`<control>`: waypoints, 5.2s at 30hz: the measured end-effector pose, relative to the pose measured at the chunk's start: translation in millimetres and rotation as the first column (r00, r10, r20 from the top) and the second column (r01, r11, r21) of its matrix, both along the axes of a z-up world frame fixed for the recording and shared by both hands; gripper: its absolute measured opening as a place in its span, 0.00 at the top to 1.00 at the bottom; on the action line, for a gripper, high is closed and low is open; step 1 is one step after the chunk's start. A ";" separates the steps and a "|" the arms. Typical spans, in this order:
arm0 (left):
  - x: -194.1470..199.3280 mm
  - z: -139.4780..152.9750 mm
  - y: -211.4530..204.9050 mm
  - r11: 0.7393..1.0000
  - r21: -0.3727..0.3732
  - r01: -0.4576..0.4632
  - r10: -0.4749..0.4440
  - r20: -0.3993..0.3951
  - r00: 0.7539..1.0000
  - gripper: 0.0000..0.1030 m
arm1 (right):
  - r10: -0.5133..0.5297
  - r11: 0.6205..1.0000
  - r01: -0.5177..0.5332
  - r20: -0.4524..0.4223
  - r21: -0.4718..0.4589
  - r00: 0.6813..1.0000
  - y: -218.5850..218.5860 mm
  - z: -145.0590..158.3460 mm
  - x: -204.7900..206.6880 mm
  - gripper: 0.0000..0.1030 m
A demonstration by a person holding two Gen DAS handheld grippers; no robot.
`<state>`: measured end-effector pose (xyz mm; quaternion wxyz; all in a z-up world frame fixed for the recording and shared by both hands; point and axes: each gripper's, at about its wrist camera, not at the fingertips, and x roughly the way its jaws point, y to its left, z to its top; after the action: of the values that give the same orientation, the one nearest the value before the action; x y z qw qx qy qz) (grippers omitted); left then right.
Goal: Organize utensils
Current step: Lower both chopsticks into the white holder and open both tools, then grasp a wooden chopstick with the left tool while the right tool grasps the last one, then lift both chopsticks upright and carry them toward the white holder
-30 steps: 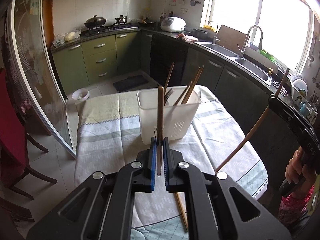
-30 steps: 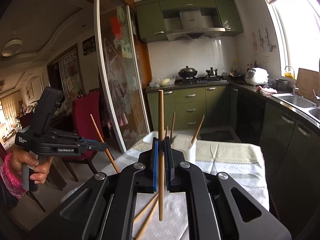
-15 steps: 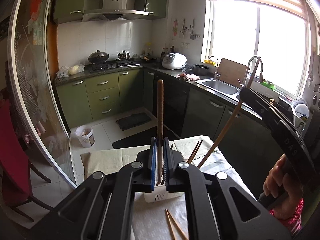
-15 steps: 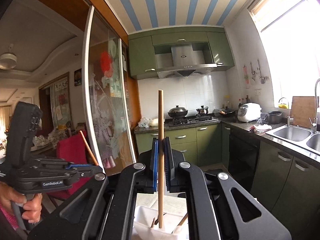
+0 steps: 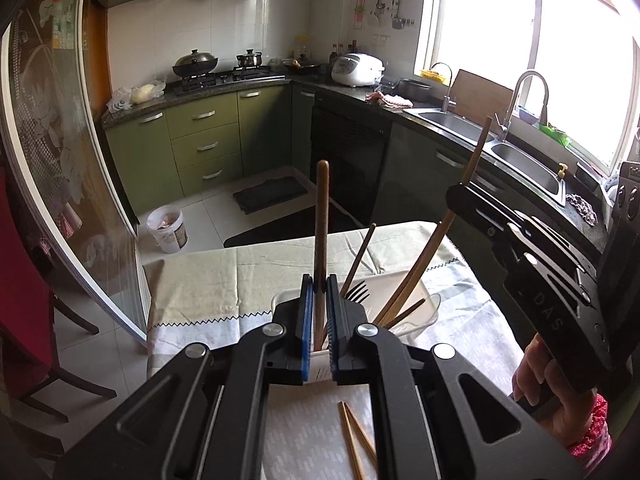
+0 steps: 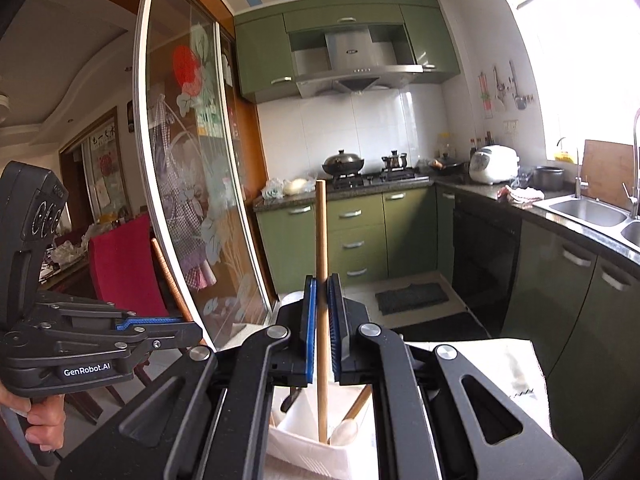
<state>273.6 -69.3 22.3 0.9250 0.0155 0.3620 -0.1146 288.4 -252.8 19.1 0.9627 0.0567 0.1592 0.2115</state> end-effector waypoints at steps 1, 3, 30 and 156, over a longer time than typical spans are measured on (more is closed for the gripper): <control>-0.4 -2.3 0.0 1.000 0.004 0.001 -0.001 -0.005 1.000 0.94 | 0.005 1.000 -0.005 -0.007 0.001 1.000 0.6 -4.1 -0.6 0.93; -0.5 -5.2 1.0 1.000 0.004 0.003 -0.003 -0.015 1.000 0.93 | 0.014 1.000 -0.014 -0.018 0.000 1.000 0.4 -8.2 -1.2 0.90; -66.5 -168.2 -22.6 0.989 0.133 0.063 0.006 -0.467 0.884 0.71 | -0.103 0.994 0.092 -0.284 -0.053 0.953 -112.3 -96.2 -136.2 0.75; -79.4 -103.0 38.7 1.000 0.024 -0.017 0.023 -0.266 0.964 0.95 | 0.007 0.999 0.005 -0.261 0.043 0.965 -50.2 -112.5 -145.4 0.93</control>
<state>194.1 -30.6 -80.7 0.8687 0.0062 0.4846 -0.1023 143.0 -303.0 -93.3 0.9317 0.1047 0.2800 0.2061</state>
